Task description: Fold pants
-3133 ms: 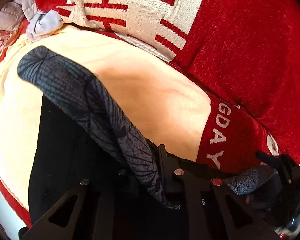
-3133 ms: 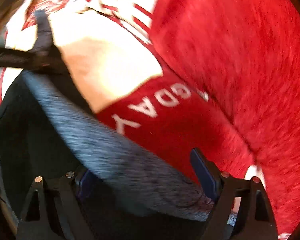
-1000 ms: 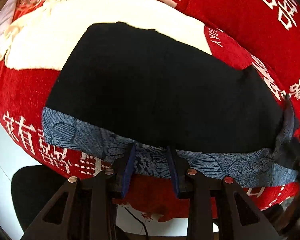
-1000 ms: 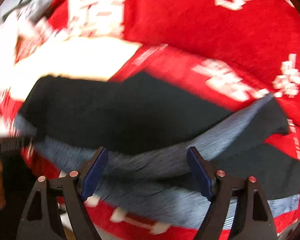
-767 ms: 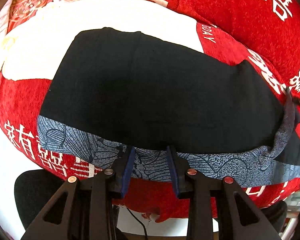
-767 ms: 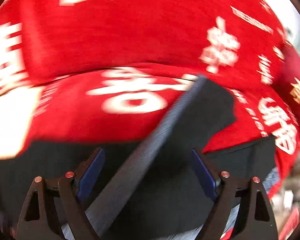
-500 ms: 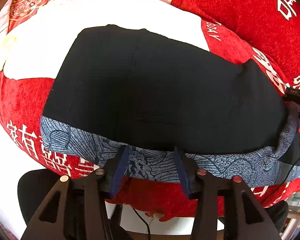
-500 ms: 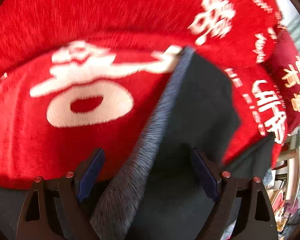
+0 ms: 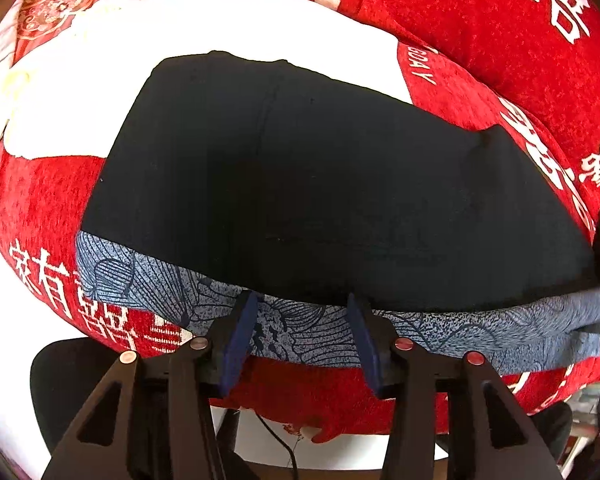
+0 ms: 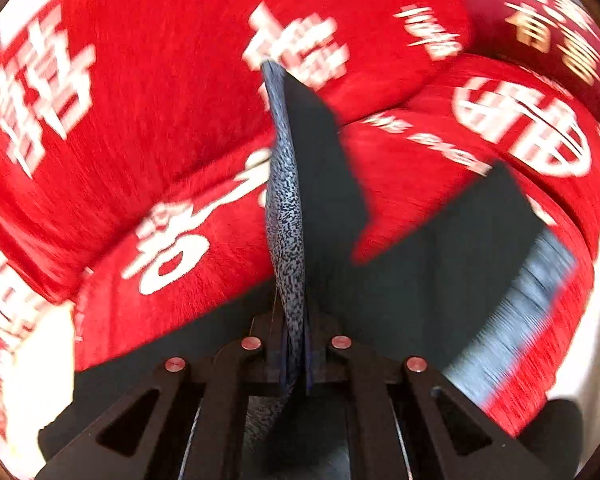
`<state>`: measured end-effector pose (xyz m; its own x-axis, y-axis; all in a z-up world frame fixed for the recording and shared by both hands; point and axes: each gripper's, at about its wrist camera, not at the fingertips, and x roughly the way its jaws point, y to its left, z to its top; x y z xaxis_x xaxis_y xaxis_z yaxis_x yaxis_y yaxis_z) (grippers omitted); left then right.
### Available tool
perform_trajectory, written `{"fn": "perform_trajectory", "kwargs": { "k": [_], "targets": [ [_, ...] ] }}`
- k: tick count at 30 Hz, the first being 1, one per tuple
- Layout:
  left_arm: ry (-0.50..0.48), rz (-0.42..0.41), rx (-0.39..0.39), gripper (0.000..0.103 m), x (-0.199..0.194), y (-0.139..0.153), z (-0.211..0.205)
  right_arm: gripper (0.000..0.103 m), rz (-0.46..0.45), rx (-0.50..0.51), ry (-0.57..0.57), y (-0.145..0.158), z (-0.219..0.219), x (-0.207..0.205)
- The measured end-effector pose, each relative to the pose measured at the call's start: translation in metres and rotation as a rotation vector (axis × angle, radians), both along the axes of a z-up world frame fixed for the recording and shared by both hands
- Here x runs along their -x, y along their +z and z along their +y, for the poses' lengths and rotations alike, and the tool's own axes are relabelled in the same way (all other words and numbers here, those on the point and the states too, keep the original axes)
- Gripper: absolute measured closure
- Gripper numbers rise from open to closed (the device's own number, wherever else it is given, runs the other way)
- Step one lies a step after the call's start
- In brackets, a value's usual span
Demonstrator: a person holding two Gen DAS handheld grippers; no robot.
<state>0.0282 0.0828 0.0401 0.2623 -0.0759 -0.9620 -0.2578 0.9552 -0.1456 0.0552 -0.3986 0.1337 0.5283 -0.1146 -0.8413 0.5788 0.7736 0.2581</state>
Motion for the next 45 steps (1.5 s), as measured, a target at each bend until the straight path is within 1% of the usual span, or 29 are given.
{"fn": "perform_trajectory", "kwargs": {
  "k": [2, 3, 5, 6, 8, 9, 11, 12, 14, 15, 16, 17, 18, 20, 21, 23, 24, 25, 27, 29, 31, 33, 35, 37, 38, 40, 42, 44, 45],
  "targets": [
    [-0.011, 0.004, -0.011, 0.054, 0.0, 0.001, -0.003, 0.097, 0.001, -0.028, -0.023, -0.003, -0.012, 0.035],
    [-0.016, 0.004, -0.015, 0.054, 0.0, 0.002, -0.006, 0.097, 0.023, -0.034, -0.03, -0.01, -0.016, 0.055],
    [-0.033, 0.002, -0.029, 0.054, -0.004, 0.005, -0.014, 0.097, 0.079, 0.022, -0.037, -0.022, -0.021, 0.076],
    [-0.048, -0.003, -0.028, 0.054, -0.005, 0.007, -0.019, 0.097, 0.098, 0.02, -0.028, -0.028, -0.028, 0.082],
    [-0.084, -0.008, -0.008, 0.054, -0.01, 0.011, -0.035, 0.097, 0.115, -0.047, -0.043, -0.047, -0.045, 0.094],
    [-0.107, -0.007, -0.014, 0.054, -0.012, 0.013, -0.044, 0.097, 0.114, -0.062, -0.051, -0.05, -0.051, 0.096],
    [-0.158, -0.013, -0.036, 0.054, -0.012, 0.017, -0.061, 0.096, 0.102, -0.049, -0.044, -0.048, -0.06, 0.099],
    [-0.18, -0.017, -0.046, 0.054, -0.013, 0.019, -0.07, 0.094, 0.093, -0.034, -0.033, -0.043, -0.064, 0.099],
    [-0.22, -0.02, -0.063, 0.054, -0.015, 0.021, -0.086, 0.077, 0.06, 0.01, -0.005, -0.03, -0.072, 0.097],
    [-0.235, -0.019, -0.066, 0.054, -0.016, 0.022, -0.093, 0.049, 0.044, 0.043, 0.001, -0.023, -0.08, 0.097],
    [-0.255, -0.016, -0.069, 0.054, -0.017, 0.022, -0.103, 0.016, 0.032, 0.072, 0.0, -0.018, -0.088, 0.096],
    [-0.272, -0.014, -0.071, 0.054, -0.019, 0.022, -0.11, 0.01, 0.011, 0.107, 0.002, -0.011, -0.097, 0.098],
    [-0.294, -0.014, -0.074, 0.054, -0.02, 0.023, -0.12, 0.01, -0.011, 0.146, 0.014, -0.005, -0.107, 0.099],
    [-0.328, -0.017, -0.073, 0.054, -0.02, 0.025, -0.135, 0.011, -0.015, 0.175, 0.105, 0.0, -0.123, 0.095],
    [-0.34, -0.016, -0.071, 0.054, -0.02, 0.025, -0.142, 0.012, 0.001, 0.182, 0.172, -0.002, -0.132, 0.09],
    [-0.36, -0.012, -0.075, 0.054, -0.019, 0.024, -0.153, 0.013, 0.046, 0.216, 0.26, -0.01, -0.146, 0.078],
    [-0.365, -0.011, -0.08, 0.054, -0.018, 0.024, -0.156, 0.015, 0.063, 0.218, 0.291, -0.014, -0.153, 0.077],
    [-0.37, -0.009, -0.086, 0.054, -0.017, 0.024, -0.158, 0.021, 0.073, 0.199, 0.322, -0.019, -0.165, 0.076],
    [-0.373, -0.001, -0.095, 0.054, -0.016, 0.022, -0.163, 0.027, 0.061, 0.147, 0.346, -0.028, -0.186, 0.073],
    [-0.37, 0.004, -0.109, 0.054, -0.015, 0.022, -0.164, 0.028, 0.043, 0.13, 0.354, -0.035, -0.199, 0.07],
    [-0.362, 0.011, -0.116, 0.054, -0.018, 0.02, -0.17, 0.029, 0.045, 0.116, 0.367, -0.041, -0.208, 0.066],
    [-0.357, 0.018, -0.117, 0.054, -0.019, 0.019, -0.174, 0.032, 0.052, 0.101, 0.397, -0.048, -0.211, 0.061],
    [-0.362, 0.02, -0.129, 0.054, -0.02, 0.019, -0.18, 0.035, 0.056, 0.109, 0.429, -0.051, -0.208, 0.057],
    [-0.383, 0.018, -0.147, 0.054, -0.021, 0.02, -0.192, 0.05, 0.059, 0.099, 0.465, -0.053, -0.204, 0.052],
    [-0.397, 0.014, -0.15, 0.054, -0.022, 0.021, -0.198, 0.05, 0.071, 0.1, 0.479, -0.055, -0.201, 0.05],
    [-0.421, 0.004, -0.144, 0.054, -0.023, 0.024, -0.212, 0.054, 0.088, 0.115, 0.501, -0.057, -0.2, 0.047],
    [-0.457, -0.01, -0.126, 0.054, -0.026, 0.027, -0.23, 0.058, 0.094, 0.098, 0.508, -0.058, -0.204, 0.046],
    [-0.484, -0.009, -0.111, 0.054, -0.031, 0.025, -0.245, 0.076, 0.092, 0.091, 0.499, -0.058, -0.208, 0.047],
    [-0.497, -0.006, -0.113, 0.054, -0.034, 0.022, -0.254, 0.091, 0.092, 0.079, 0.495, -0.056, -0.211, 0.048]
  ]
}}
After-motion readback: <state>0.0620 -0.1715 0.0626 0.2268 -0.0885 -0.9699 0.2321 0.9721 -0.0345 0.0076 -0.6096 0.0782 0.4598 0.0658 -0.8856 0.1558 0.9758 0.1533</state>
